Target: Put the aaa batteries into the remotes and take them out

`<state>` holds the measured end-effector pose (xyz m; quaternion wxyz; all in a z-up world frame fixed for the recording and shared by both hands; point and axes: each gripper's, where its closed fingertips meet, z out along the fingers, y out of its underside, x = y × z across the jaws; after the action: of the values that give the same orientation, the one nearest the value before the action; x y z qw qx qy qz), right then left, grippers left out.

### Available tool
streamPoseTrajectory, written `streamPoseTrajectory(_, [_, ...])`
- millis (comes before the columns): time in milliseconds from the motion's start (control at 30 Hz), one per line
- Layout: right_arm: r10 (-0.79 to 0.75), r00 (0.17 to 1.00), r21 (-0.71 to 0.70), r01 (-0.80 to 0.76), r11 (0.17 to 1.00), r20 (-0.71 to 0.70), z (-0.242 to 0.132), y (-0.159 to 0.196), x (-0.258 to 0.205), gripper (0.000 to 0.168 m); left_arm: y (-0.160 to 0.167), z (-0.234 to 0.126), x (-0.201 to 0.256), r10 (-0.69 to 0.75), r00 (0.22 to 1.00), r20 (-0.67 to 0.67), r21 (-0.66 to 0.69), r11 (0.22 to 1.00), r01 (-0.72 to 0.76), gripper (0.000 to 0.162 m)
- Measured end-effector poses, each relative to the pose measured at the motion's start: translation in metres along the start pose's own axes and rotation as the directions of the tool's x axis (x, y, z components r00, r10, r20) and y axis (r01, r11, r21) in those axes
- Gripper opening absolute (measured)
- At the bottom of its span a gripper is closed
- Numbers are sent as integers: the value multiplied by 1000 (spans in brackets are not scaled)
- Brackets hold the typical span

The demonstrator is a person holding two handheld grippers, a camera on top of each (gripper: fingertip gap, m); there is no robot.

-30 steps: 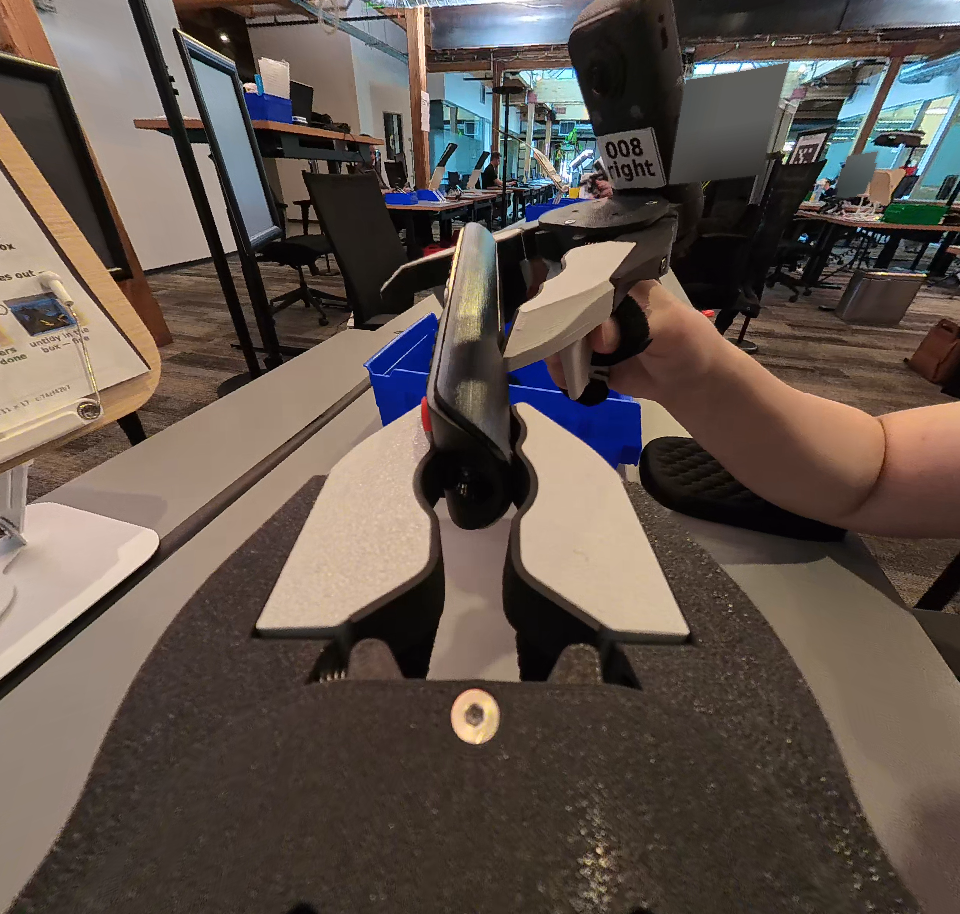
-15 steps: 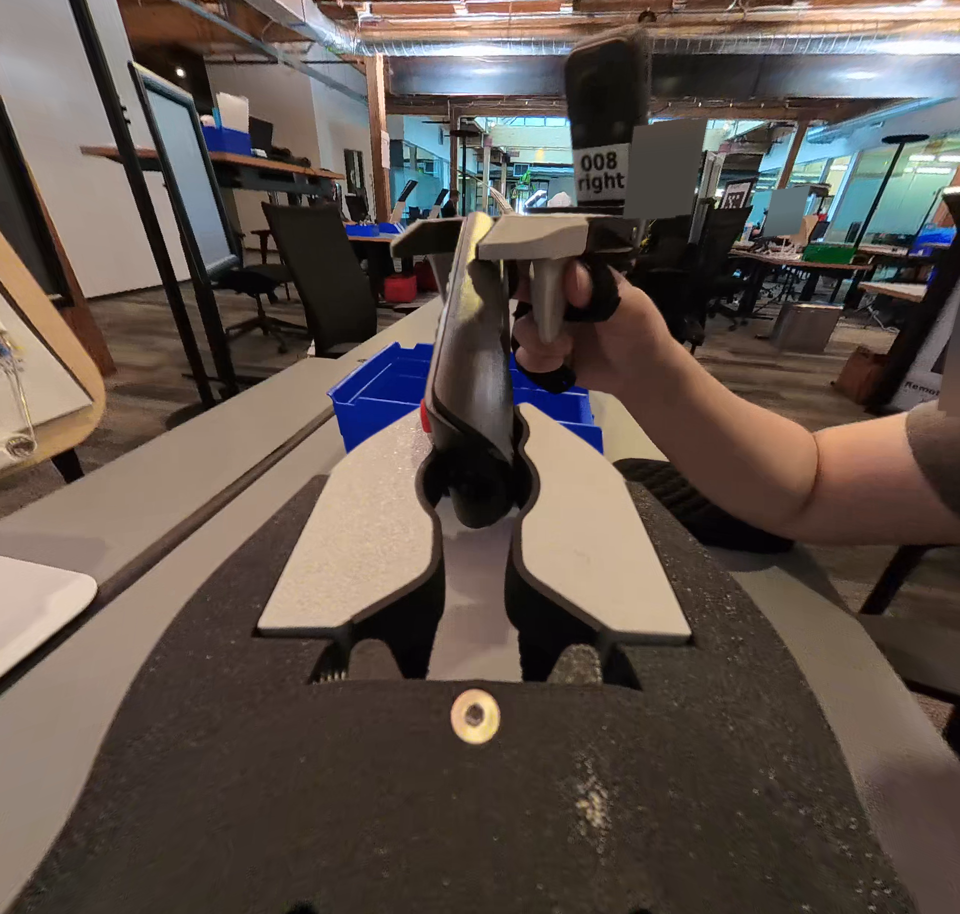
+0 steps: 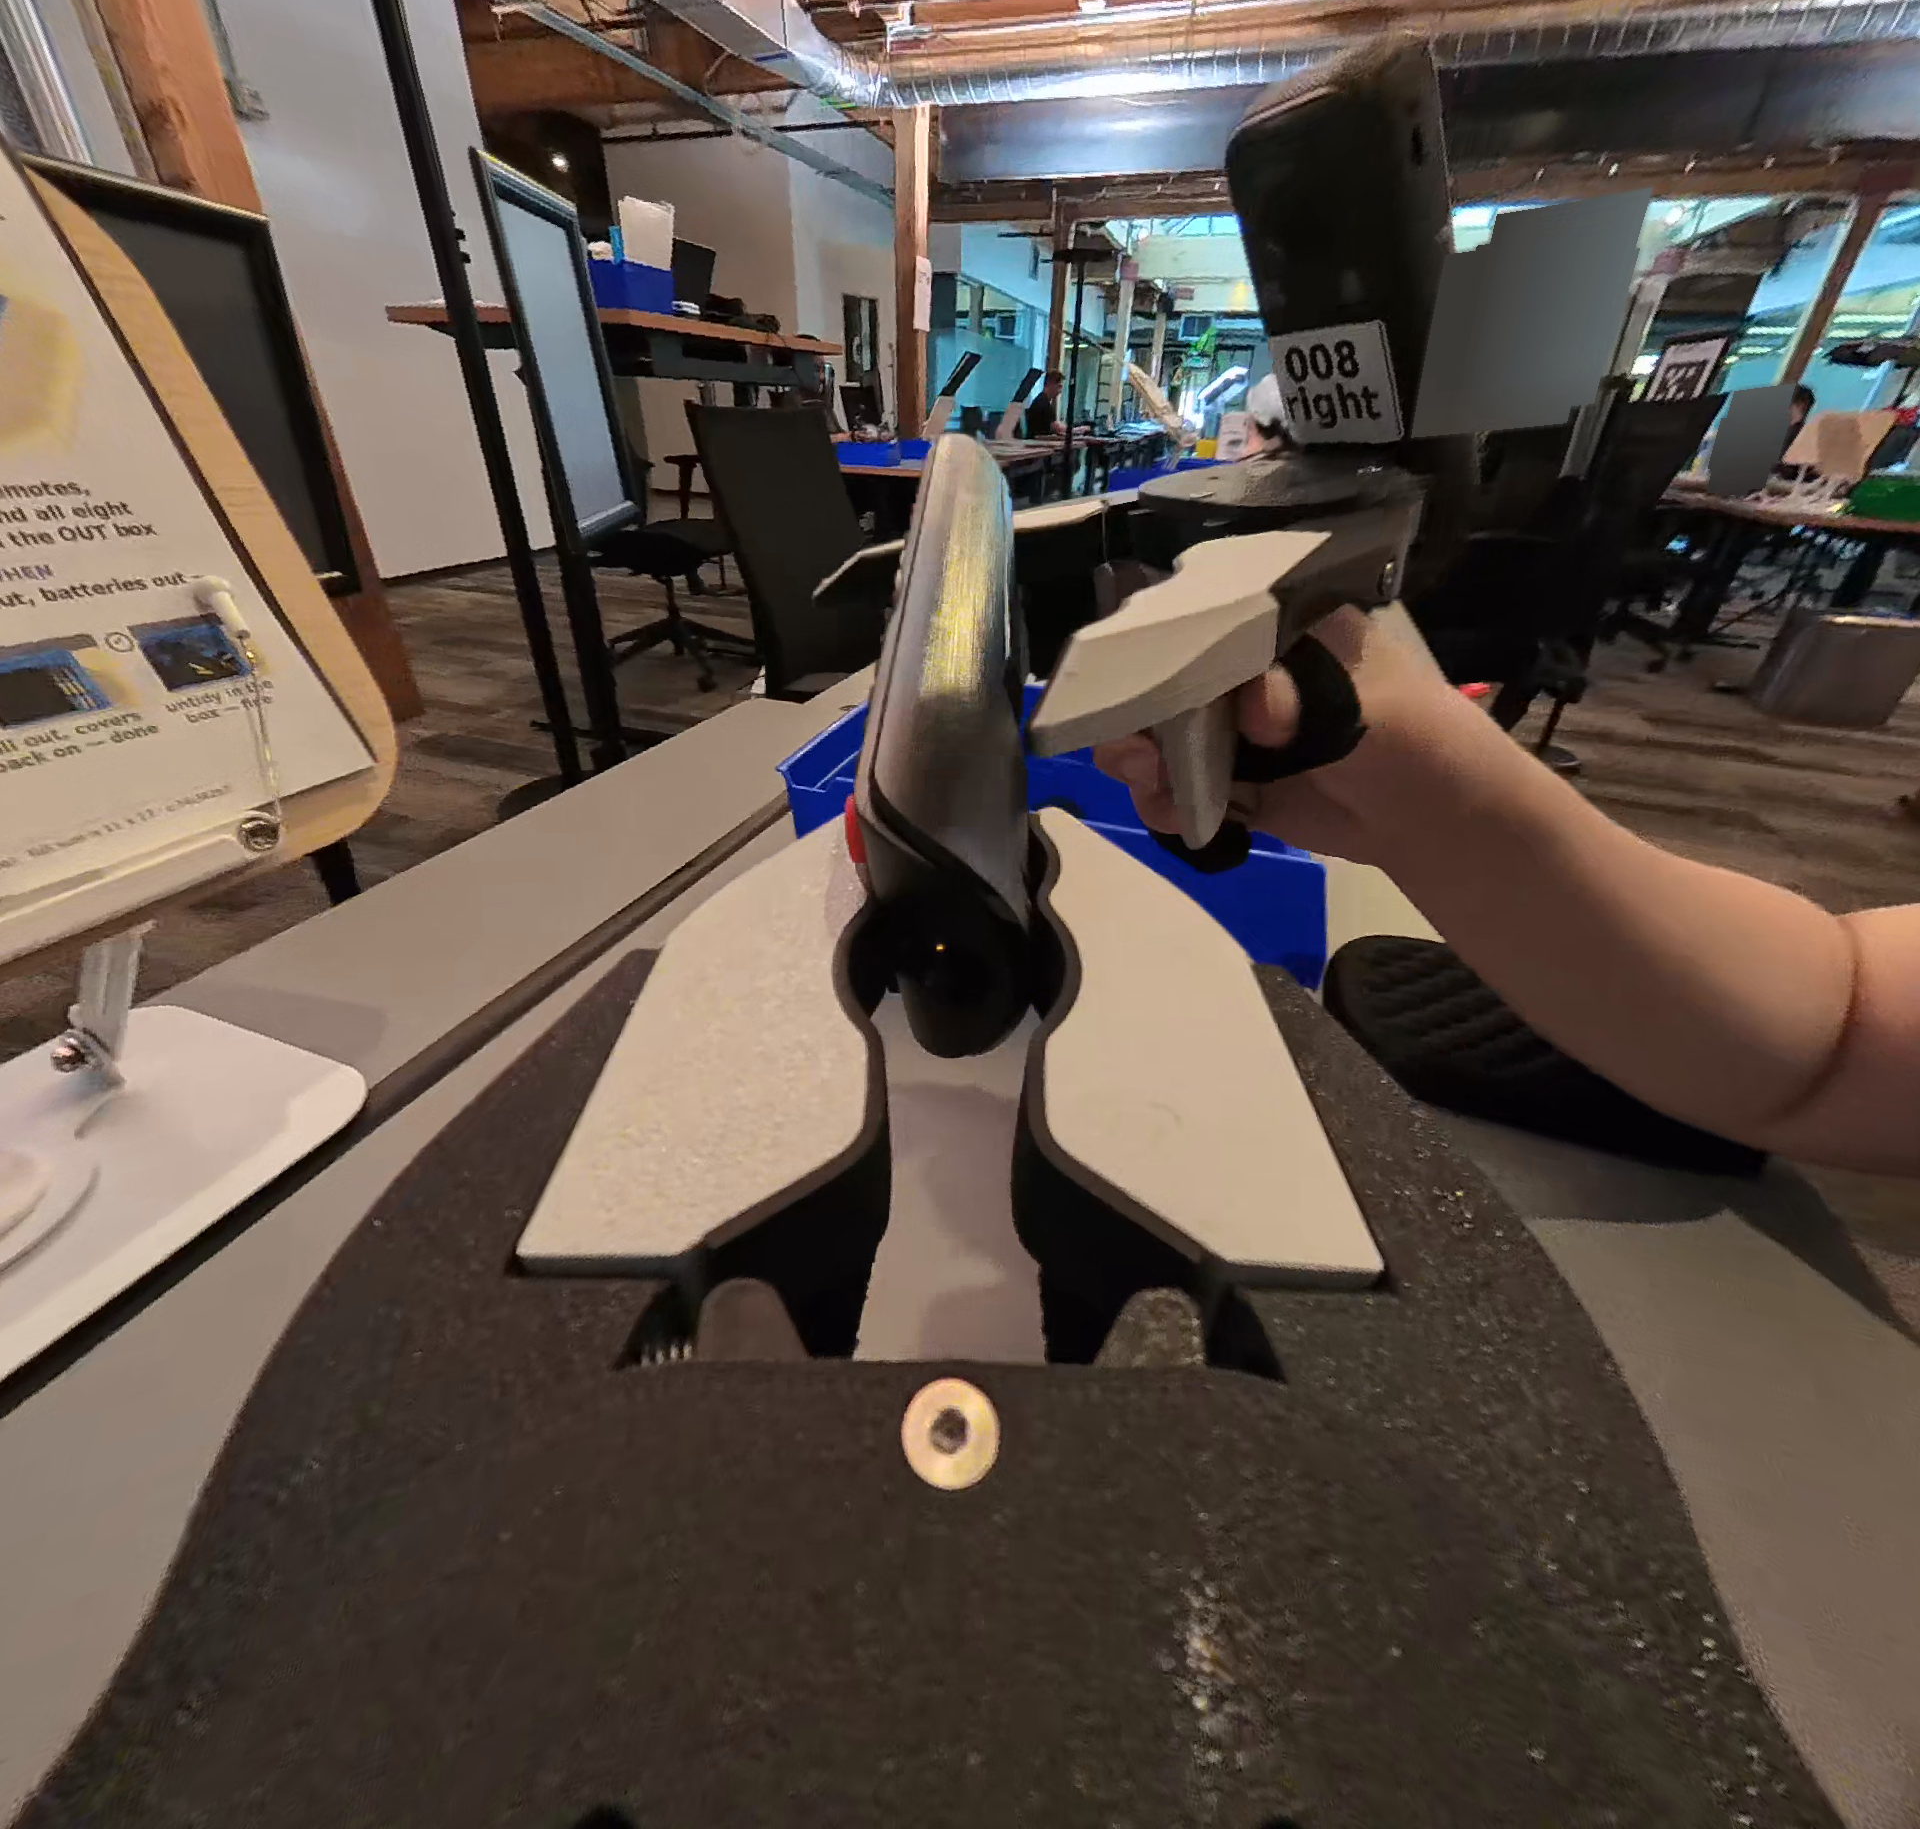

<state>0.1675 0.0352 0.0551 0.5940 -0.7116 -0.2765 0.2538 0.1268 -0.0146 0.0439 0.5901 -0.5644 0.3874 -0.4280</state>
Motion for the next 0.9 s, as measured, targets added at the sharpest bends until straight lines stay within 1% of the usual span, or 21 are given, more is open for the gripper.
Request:
streamPoseTrajectory(133, [24, 1000, -11, -24, 1000, -9, 1, 4, 3, 136, 3, 2, 2, 35, 999, 22, -12, 999, -34, 23])
streamPoseTrajectory(300, [18, 1000, -17, -18, 1000, 0, 0, 4, 4, 139, 5, 5, 6, 69, 997, 35, -28, 997, -68, 23])
streamPoseTrajectory(433, [11, 1000, 15, -11, 1000, 22, -1, 2, 1, 138, 4, 3, 8, 149, 988, 44, -47, 988, -146, 23])
streamPoseTrajectory(567, [-25, 1000, 28, 25, 999, 12, -4, -3, -1, 132, 3, 2, 10, 94, 995, 22, -17, 995, -93, 23])
streamPoseTrajectory(900, [-17, 999, 2, 17, 1000, 37, -6, -1, 0, 127, 5, 3, 11, 113, 993, 38, -16, 994, -112, 23])
